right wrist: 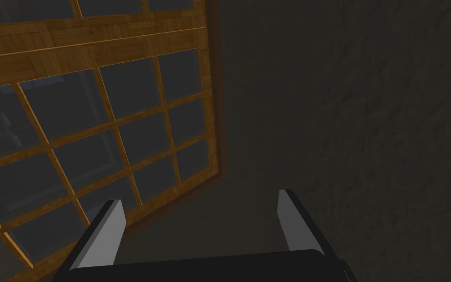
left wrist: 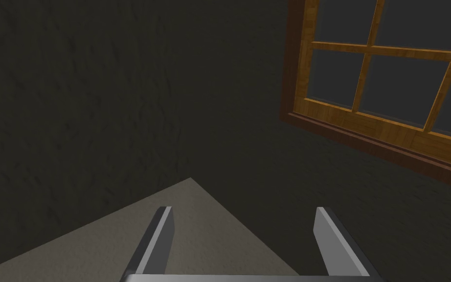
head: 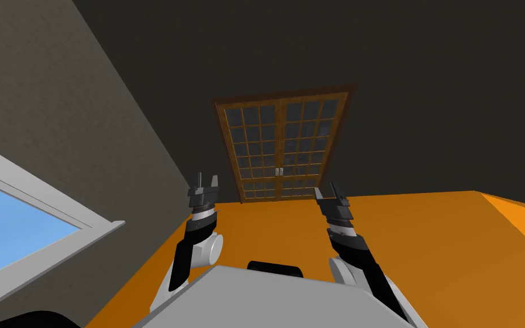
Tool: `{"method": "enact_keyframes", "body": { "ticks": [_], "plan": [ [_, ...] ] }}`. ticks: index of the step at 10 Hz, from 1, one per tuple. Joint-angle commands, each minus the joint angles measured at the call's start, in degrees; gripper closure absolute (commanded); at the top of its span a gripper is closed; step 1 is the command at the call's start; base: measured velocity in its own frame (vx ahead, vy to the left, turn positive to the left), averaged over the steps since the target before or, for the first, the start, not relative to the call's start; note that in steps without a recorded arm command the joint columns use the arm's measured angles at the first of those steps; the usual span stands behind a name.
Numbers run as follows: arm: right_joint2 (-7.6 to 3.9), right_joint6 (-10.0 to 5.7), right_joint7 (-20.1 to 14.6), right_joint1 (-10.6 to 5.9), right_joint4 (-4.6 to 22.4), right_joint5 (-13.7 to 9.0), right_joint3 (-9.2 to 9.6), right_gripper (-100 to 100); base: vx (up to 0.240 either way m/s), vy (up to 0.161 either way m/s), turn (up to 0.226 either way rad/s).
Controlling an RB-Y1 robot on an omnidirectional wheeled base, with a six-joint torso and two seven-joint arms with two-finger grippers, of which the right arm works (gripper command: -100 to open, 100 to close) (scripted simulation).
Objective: Pull the door open
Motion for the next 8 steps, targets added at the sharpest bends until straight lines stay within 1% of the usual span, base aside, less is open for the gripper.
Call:
{"method": "enact_keyframes", "body": {
  "ticks": [1,4,5,8],
  "plan": [
    [-0.67,-0.65,-2.17,-0.53,2.17,-1.45,0.41,-100,0.137,-0.012,0.061],
    [-1.41,-1.55,-4.84,-1.29,5.15,-3.30,1.07,-100,0.118,-0.004,0.047],
    [-1.91,-2.17,-6.66,-1.81,7.19,-4.56,1.52,-100,0.127,-0.007,0.081],
    [-2.75,-3.24,-9.81,-2.71,10.71,-6.74,2.30,-100,0.118,-0.014,0.059]
  ]
}}
